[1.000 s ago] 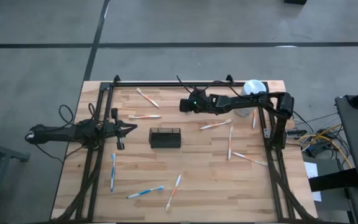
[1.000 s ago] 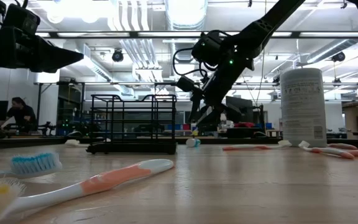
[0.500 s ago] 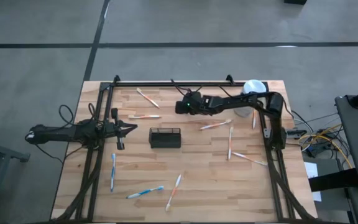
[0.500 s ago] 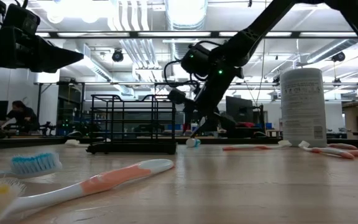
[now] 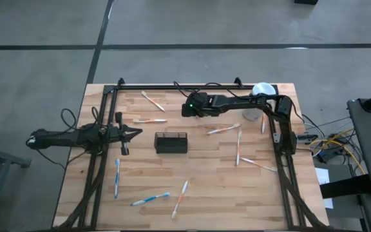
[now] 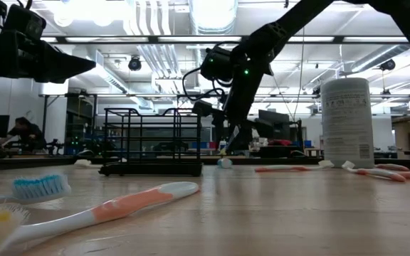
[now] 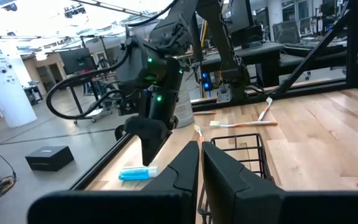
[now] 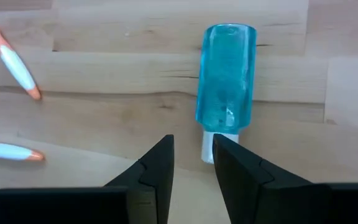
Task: Pick & Place toothbrushing station
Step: Put the blue mouthwash into the middle section of the wire organizer
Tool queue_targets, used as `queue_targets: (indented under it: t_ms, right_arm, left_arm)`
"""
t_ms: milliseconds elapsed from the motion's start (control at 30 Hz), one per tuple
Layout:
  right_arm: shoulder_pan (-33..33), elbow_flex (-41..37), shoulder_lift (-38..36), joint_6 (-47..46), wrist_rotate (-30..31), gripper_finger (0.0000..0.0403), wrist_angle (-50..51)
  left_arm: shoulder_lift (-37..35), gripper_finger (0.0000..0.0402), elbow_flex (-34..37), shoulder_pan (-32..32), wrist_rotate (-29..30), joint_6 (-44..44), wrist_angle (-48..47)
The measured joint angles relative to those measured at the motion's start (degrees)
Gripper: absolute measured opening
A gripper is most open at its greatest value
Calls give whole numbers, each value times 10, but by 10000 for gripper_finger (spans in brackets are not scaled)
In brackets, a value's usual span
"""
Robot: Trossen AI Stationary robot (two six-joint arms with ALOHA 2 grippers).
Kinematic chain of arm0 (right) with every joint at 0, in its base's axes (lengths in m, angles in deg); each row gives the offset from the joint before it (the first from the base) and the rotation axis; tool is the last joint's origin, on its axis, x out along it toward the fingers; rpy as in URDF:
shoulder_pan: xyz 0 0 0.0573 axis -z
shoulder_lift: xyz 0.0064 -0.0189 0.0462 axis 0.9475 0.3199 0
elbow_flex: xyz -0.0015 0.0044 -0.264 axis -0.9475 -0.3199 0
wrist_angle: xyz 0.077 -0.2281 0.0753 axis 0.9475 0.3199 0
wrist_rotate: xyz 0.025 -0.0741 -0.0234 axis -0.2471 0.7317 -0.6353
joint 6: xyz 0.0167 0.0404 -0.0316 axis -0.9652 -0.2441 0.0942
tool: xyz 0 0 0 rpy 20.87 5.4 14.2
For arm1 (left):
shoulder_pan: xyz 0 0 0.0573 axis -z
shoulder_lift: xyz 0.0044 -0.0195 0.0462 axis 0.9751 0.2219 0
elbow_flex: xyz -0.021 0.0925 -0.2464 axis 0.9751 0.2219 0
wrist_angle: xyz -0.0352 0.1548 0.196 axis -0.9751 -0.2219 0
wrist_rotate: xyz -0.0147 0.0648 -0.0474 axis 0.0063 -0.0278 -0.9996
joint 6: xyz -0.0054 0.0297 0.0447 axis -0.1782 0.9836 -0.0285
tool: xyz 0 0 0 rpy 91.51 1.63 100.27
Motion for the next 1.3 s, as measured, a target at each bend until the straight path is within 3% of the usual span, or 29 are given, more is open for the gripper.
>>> queue_targets:
  t_ms: [167, 400, 767, 1300]
  right_arm:
    - [0, -11, -1, -9, -1, 109, 4]
    - [0, -15, -1, 49, -3, 111, 7]
    - [4, -20, 2, 43, 0, 162, 6]
    - [4, -69, 5, 43, 2, 162, -76]
  left_arm:
    - [0, 26, 0, 0, 0, 0, 0]
    - [0, 26, 0, 0, 0, 0, 0]
    - [0, 26, 0, 0, 0, 0, 0]
    - [0, 26, 0, 0, 0, 0, 0]
